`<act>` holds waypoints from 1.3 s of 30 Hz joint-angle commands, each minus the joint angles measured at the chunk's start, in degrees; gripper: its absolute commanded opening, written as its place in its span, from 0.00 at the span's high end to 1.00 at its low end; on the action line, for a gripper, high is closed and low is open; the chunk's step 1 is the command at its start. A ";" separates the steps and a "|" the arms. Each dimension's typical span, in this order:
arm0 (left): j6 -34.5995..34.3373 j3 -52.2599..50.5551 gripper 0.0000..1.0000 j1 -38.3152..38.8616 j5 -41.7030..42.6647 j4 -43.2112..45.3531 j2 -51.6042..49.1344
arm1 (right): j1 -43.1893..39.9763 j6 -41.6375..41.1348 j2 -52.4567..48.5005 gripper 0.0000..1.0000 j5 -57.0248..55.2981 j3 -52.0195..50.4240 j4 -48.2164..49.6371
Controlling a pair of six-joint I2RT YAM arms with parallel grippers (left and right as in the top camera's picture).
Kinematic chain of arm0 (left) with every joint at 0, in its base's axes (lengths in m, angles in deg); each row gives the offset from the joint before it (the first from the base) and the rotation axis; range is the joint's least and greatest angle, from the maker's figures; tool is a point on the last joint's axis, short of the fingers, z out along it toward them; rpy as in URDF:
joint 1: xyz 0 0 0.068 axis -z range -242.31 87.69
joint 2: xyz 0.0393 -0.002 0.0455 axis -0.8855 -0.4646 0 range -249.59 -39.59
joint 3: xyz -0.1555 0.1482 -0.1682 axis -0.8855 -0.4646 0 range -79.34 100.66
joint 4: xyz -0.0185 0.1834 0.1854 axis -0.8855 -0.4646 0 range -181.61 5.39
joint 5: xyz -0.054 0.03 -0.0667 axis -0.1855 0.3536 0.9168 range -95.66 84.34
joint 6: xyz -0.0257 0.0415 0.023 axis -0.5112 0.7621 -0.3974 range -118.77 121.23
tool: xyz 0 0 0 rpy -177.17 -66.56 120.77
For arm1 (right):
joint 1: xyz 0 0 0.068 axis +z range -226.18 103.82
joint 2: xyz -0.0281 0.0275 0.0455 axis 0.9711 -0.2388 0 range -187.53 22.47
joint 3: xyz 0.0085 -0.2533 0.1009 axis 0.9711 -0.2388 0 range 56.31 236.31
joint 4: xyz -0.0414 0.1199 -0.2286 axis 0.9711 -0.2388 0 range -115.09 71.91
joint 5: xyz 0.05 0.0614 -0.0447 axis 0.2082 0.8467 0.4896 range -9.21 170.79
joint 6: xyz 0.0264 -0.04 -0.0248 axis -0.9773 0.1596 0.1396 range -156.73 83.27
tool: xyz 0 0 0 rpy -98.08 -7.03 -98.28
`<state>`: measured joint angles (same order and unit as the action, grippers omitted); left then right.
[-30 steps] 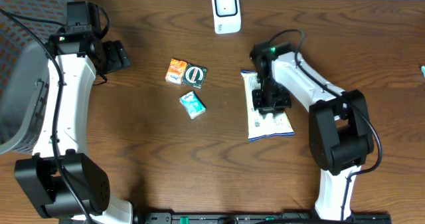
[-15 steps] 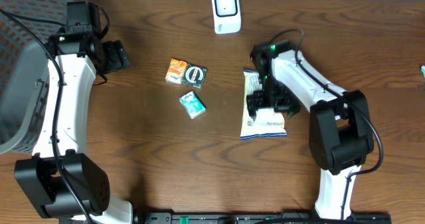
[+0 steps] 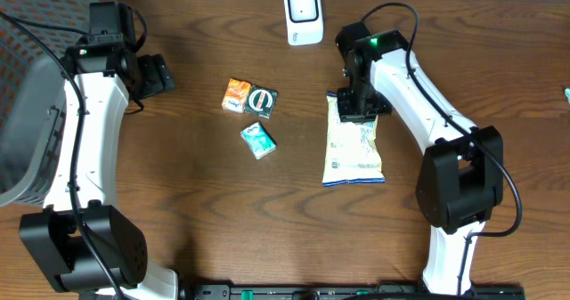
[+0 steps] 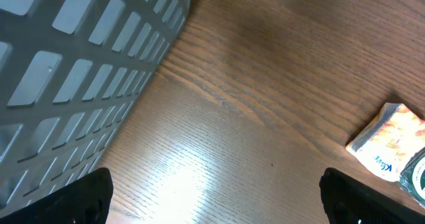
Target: Scan the item barcode
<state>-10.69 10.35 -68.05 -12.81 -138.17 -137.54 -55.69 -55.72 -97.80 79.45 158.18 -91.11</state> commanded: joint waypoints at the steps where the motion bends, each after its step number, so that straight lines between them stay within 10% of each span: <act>1: 0.50 -0.28 0.02 -0.13 0.13 -0.13 -0.55 | -0.20 -1.90 0.31 0.98 -0.20 -3.08 2.25; 9: 0.50 -0.28 0.02 -0.13 0.13 -0.13 -0.55 | -0.26 -2.89 0.28 0.85 1.57 -13.57 11.74; 11: 0.50 -0.28 0.02 -0.13 0.13 -0.13 -0.55 | -0.39 -2.89 0.28 0.71 0.87 -14.78 11.93; 14: 0.50 -0.28 0.02 -0.13 0.13 -0.13 -0.55 | -1.11 -2.84 0.39 0.25 -0.68 -14.71 11.23; 20: 0.50 -0.28 0.02 -0.13 0.13 -0.13 -0.55 | -2.80 -2.84 0.42 0.11 -0.63 -11.74 8.33; 28: 0.50 -0.28 0.02 -0.13 0.13 -0.13 -0.55 | -3.30 -1.95 0.42 0.20 -0.61 -3.30 0.94; 35: 0.50 -0.28 0.03 -0.13 0.13 -0.13 -0.55 | -3.23 -1.97 0.35 0.76 1.73 -0.52 4.92; 39: 0.50 -0.28 0.03 -0.13 0.13 -0.13 -0.55 | -2.95 -1.99 0.33 0.82 3.45 -0.57 8.44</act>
<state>-10.69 10.37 -68.05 -12.81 -138.17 -137.54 -58.71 -57.60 -97.47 81.13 156.71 -84.03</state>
